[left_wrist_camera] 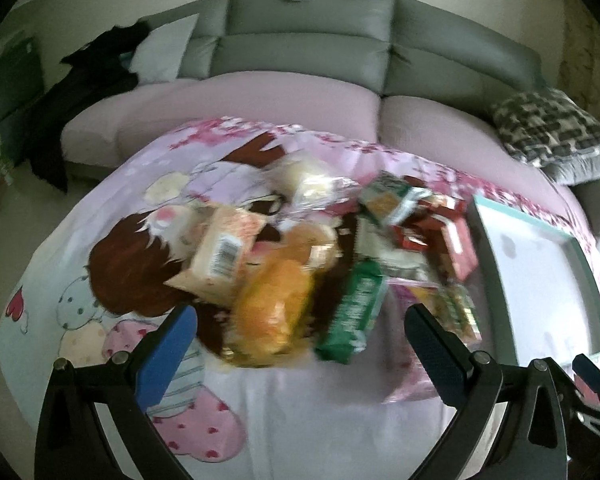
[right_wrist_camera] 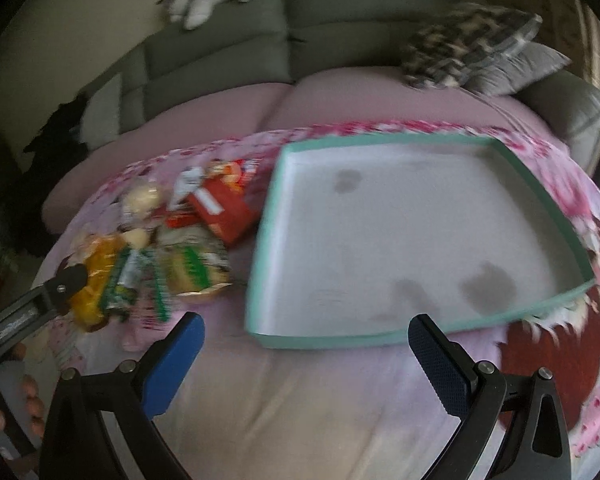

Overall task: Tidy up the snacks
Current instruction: 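Grasp the yellow bread bag with the left tool while the right tool grasps the round green-wrapped cake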

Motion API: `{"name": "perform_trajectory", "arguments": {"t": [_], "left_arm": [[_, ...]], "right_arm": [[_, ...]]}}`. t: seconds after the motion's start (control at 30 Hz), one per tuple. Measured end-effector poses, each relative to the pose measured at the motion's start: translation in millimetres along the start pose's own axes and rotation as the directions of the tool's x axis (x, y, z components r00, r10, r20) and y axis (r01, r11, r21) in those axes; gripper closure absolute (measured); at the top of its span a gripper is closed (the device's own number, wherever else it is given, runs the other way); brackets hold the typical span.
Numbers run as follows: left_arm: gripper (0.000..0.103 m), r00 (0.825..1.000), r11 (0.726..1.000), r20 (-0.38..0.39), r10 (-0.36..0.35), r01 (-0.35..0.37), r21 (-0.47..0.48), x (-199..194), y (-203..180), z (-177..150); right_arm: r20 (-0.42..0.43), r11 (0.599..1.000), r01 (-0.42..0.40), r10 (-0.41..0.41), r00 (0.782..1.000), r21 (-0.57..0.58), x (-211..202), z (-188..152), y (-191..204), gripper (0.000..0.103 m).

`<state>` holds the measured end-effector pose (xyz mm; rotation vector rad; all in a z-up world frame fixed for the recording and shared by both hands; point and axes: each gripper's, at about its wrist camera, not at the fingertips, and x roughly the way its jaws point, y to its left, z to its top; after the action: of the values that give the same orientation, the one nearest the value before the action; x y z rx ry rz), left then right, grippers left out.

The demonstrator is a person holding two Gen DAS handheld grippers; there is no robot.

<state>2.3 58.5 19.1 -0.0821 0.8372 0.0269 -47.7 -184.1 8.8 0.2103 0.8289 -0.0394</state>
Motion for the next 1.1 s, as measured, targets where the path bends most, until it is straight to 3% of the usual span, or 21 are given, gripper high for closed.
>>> {"name": "perform_trajectory", "arguments": {"t": [0.13, 0.5, 0.8, 1.0, 1.1], "left_arm": [[0.000, 1.000, 0.999, -0.029, -0.011, 0.010, -0.045, 6, 20, -1], [0.000, 0.999, 0.994, 0.036, -0.025, 0.028, -0.109, 9, 58, 3], [0.000, 0.997, 0.994, -0.036, -0.066, 0.063, -0.092, 26, 69, 22], [0.000, 0.986, 0.990, -0.127, -0.106, 0.094, -0.103, 37, 61, 40], [0.000, 0.983, 0.990, -0.143, -0.112, 0.098, -0.100, 40, 53, 45]], "right_arm": [[0.004, 0.997, -0.061, 0.061, 0.998, -0.050, 4, 1, 28, 0.000], [-0.012, 0.977, -0.179, 0.178, 0.984, -0.114, 23, 12, 84, 0.000], [-0.001, 0.979, -0.122, 0.124, 0.992, -0.166, 36, 28, 105, 0.000], [0.009, 0.984, -0.135, 0.137, 0.991, -0.112, 36, 48, 95, 0.001], [-0.002, 0.986, -0.138, 0.139, 0.990, -0.090, 39, 54, 90, 0.006]]}}
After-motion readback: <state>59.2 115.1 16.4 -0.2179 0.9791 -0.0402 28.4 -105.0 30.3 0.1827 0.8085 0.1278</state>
